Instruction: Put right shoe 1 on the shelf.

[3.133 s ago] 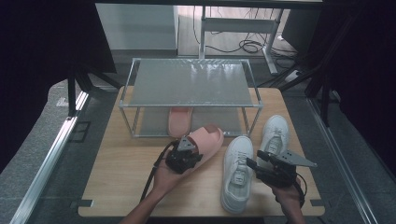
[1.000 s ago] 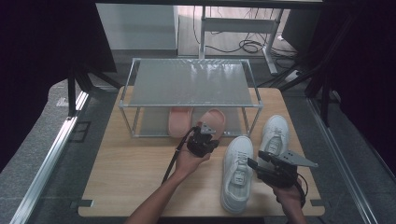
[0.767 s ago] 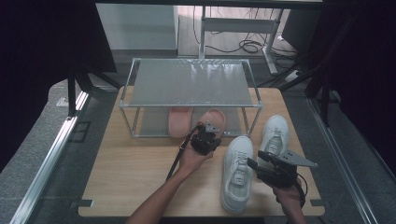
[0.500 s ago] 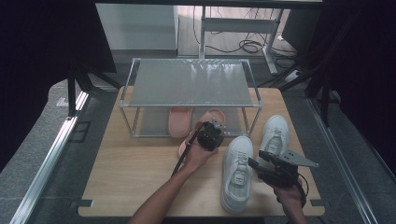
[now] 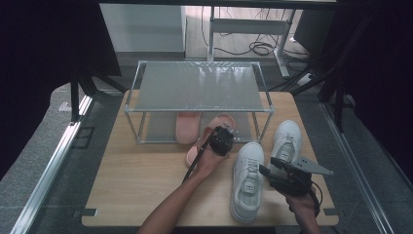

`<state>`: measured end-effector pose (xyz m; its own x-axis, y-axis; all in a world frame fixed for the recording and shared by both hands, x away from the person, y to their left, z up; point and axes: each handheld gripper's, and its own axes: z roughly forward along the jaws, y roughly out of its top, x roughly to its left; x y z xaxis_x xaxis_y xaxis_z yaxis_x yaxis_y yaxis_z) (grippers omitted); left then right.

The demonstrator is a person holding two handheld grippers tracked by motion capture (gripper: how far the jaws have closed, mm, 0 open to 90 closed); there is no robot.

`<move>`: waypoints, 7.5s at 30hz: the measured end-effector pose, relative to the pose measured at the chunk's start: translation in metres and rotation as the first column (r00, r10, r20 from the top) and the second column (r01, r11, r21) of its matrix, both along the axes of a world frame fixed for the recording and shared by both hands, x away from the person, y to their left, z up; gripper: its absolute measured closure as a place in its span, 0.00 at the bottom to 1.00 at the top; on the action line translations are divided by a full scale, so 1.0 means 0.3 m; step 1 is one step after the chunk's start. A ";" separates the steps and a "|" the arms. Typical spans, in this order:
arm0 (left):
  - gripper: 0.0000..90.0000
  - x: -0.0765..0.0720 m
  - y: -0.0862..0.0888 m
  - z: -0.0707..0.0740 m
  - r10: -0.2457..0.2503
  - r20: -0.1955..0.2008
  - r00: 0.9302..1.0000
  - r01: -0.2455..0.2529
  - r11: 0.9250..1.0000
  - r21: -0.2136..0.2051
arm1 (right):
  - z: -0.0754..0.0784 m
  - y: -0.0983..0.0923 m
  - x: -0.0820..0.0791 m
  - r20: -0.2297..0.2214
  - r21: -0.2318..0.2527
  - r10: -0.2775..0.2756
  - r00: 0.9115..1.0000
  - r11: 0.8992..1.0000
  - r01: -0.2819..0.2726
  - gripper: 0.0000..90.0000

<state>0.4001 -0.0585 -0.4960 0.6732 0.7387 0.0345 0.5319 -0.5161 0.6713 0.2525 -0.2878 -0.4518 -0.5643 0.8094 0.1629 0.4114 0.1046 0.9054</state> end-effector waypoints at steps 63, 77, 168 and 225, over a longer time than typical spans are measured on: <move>1.00 -0.302 0.382 0.014 -0.161 -0.019 0.987 0.157 0.980 -0.123 | -0.002 0.008 -0.003 -0.001 -0.006 0.000 1.000 1.000 0.000 0.47; 1.00 -0.324 0.453 -0.055 -0.168 -0.080 0.983 0.162 0.984 -0.070 | -0.005 0.011 0.000 -0.006 -0.010 0.001 1.000 1.000 -0.001 0.47; 1.00 -0.049 0.244 -0.053 -0.045 -0.055 0.997 0.044 0.999 -0.033 | -0.003 -0.003 -0.002 -0.002 -0.005 -0.009 1.000 1.000 0.009 0.47; 0.61 -0.343 0.577 0.002 -0.054 -0.076 0.996 0.041 0.984 -0.171 | -0.007 0.011 -0.003 -0.008 -0.008 0.003 1.000 1.000 -0.003 0.48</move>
<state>0.2972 0.1146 -0.4955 0.7032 0.6963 -0.1437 0.5652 -0.4248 0.7072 0.2517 -0.2845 -0.4540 -0.5653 0.8091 0.1608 0.4180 0.1130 0.9014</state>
